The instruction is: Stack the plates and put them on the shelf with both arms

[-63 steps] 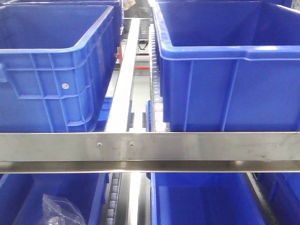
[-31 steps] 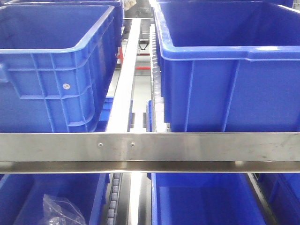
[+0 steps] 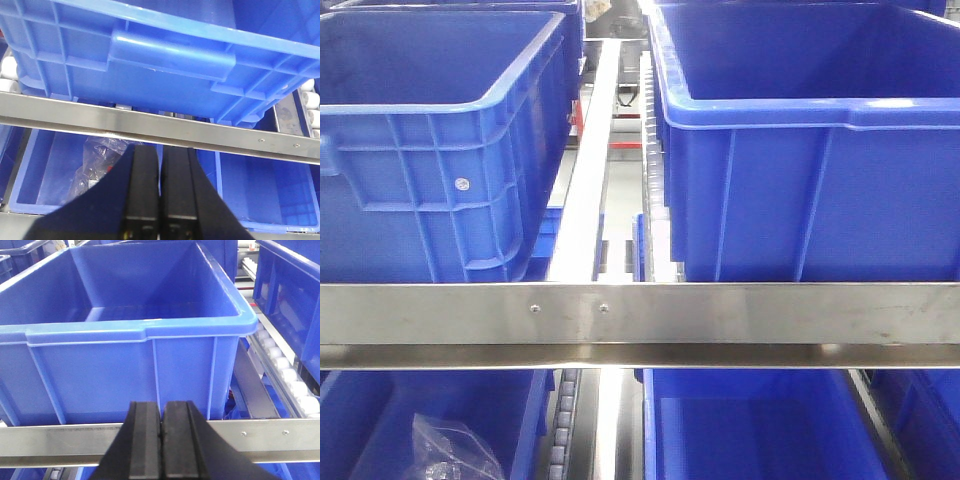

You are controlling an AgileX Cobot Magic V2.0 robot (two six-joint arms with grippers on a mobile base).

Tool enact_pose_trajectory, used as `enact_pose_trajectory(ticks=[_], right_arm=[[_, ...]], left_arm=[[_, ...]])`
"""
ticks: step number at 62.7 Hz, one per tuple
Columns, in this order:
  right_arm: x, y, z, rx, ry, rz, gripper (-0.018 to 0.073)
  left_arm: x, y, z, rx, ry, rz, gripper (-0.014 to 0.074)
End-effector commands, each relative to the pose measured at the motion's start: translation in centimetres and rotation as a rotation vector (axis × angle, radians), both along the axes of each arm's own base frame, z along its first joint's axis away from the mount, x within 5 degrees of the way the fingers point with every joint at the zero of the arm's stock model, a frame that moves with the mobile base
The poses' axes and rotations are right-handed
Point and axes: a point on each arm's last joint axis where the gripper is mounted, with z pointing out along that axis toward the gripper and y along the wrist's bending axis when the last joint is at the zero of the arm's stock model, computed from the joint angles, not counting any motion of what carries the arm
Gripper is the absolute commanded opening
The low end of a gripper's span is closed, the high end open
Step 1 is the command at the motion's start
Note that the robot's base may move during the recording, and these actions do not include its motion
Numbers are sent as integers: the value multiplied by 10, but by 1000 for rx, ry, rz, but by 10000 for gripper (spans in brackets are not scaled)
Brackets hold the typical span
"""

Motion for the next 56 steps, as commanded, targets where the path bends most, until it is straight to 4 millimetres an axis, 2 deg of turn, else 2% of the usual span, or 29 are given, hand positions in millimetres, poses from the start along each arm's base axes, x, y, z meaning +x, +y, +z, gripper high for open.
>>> enact_pose_trajectory(ticks=[1, 51, 56], right_arm=[[-2, 1, 8, -3, -100, 10, 55], [-2, 1, 8, -3, -100, 10, 55], [-2, 1, 8, -3, -100, 10, 55]], left_arm=[[5, 0, 16, -23, -103, 13, 82], [5, 0, 16, -23, -103, 13, 82], [0, 2, 21, 28, -151, -1, 82]])
